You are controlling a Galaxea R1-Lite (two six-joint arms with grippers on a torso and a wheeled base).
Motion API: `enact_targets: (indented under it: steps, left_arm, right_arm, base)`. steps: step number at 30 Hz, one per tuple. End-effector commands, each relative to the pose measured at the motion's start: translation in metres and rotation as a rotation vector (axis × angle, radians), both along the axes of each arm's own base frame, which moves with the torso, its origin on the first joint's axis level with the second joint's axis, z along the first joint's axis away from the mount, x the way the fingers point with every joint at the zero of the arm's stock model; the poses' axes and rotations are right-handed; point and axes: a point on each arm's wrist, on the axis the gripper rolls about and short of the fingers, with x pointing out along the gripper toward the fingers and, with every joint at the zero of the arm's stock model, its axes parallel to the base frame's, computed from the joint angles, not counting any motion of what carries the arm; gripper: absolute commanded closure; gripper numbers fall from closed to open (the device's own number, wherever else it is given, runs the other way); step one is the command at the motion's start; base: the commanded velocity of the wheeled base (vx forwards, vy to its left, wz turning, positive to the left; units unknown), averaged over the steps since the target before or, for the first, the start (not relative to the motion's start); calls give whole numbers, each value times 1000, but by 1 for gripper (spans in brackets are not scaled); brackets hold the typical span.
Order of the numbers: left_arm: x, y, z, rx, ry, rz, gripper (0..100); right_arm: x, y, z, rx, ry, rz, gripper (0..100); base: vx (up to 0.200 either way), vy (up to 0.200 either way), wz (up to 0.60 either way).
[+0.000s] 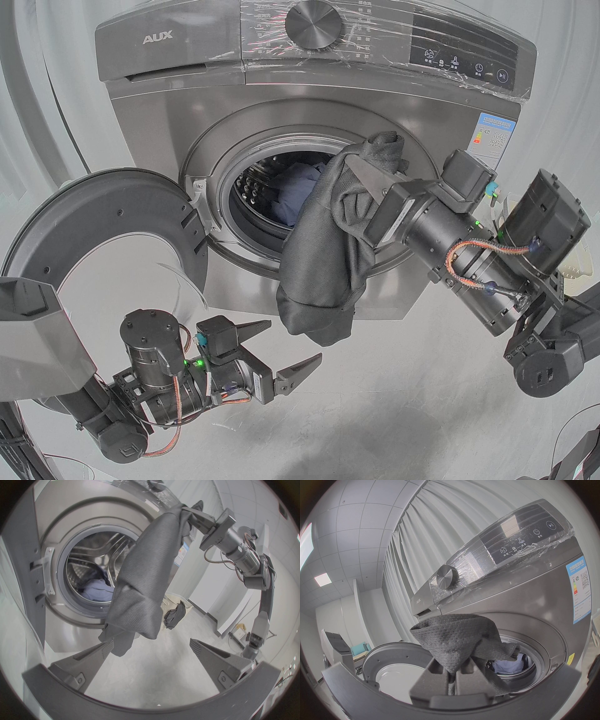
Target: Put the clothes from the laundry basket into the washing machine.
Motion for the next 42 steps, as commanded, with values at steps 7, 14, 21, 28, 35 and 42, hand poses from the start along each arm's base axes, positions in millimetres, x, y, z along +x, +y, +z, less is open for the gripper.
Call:
enact_targets:
  steps: [7, 14, 21, 28, 35, 42]
  left_arm:
    - [10, -12, -2, -123, 146, 19, 0]
    - [14, -25, 1, -197, 189, -7, 0]
    - [25, -38, -7, -206, 188, -6, 0]
    - [35, -40, 2, -239, 139, 43, 0]
    - [39, -43, 6, -266, 93, 78, 100]
    - [36, -44, 13, -284, 67, 90, 100]
  right_arm:
    - [2, 2, -3, -4, 4, 0, 100]
    - [2, 5, -5, -9, 8, 7, 100]
    - [2, 5, -5, -10, 9, 7, 100]
    - [2, 5, -6, -10, 9, 7, 100]
    - [2, 5, -6, -4, 4, 8, 100]
    - [3, 5, -8, -7, 8, 7, 100]
  base:
    - [0, 0, 0]
    - [0, 0, 0]
    - [0, 0, 0]
    - [0, 0, 0]
    - [0, 0, 0]
    - [0, 0, 0]
